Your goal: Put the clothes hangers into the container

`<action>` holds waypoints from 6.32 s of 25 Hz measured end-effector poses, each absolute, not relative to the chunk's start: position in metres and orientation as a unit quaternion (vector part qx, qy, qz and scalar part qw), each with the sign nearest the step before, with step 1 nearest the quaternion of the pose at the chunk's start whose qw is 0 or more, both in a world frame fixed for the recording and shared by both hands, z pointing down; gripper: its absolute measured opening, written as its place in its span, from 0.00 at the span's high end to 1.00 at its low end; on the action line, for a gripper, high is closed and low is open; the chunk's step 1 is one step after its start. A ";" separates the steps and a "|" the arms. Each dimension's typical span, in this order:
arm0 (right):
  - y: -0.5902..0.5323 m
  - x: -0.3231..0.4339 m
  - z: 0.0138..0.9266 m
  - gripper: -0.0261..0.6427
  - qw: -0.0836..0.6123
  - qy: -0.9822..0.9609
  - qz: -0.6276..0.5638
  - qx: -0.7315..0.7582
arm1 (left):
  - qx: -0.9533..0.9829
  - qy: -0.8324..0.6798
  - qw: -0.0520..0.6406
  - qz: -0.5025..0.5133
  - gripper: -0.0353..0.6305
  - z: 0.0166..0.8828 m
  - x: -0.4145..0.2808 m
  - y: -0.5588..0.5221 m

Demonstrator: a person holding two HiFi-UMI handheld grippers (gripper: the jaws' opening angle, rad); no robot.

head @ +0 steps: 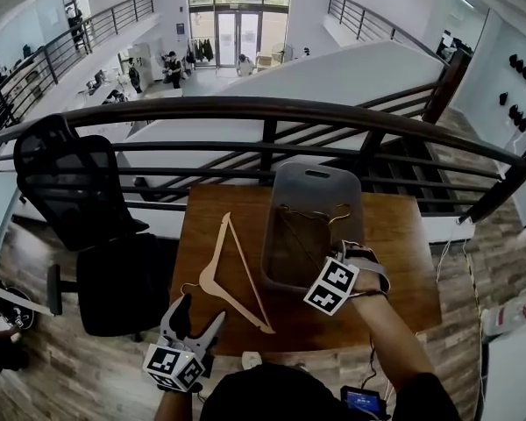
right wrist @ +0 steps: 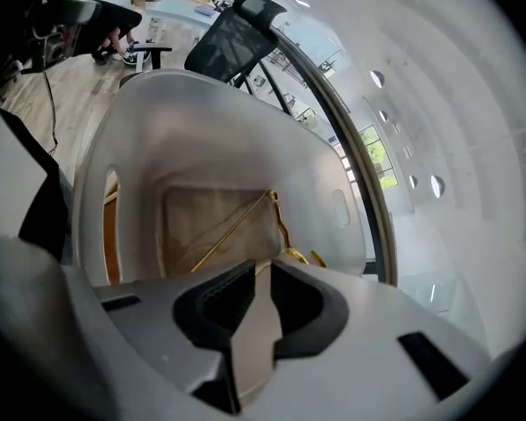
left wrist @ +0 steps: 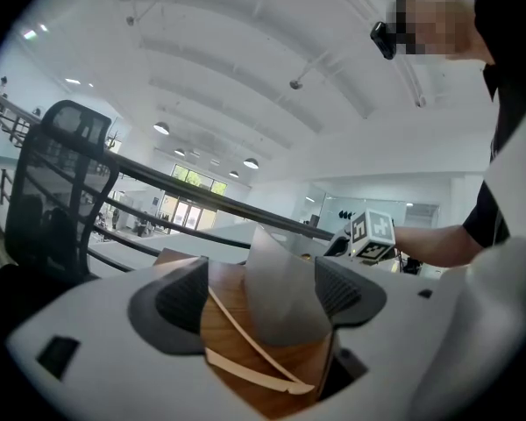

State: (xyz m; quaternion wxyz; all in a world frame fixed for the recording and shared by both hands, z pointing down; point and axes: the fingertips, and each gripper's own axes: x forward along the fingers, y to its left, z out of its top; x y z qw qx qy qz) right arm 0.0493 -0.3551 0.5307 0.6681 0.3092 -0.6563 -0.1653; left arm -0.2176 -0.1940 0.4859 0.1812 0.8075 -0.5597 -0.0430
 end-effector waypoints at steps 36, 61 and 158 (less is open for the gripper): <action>-0.269 0.148 0.376 0.96 -0.091 -0.898 0.032 0.429 | 0.817 -0.568 0.085 -0.048 0.68 0.419 -0.124 -0.213; -0.162 -0.010 0.468 0.96 0.056 -0.982 0.001 0.180 | 0.725 -0.672 0.152 -0.014 0.72 0.479 -0.172 -0.100; -0.038 -0.193 0.687 0.81 0.406 -0.912 0.031 0.050 | 0.593 -0.569 0.510 -0.253 0.85 0.665 -0.275 -0.094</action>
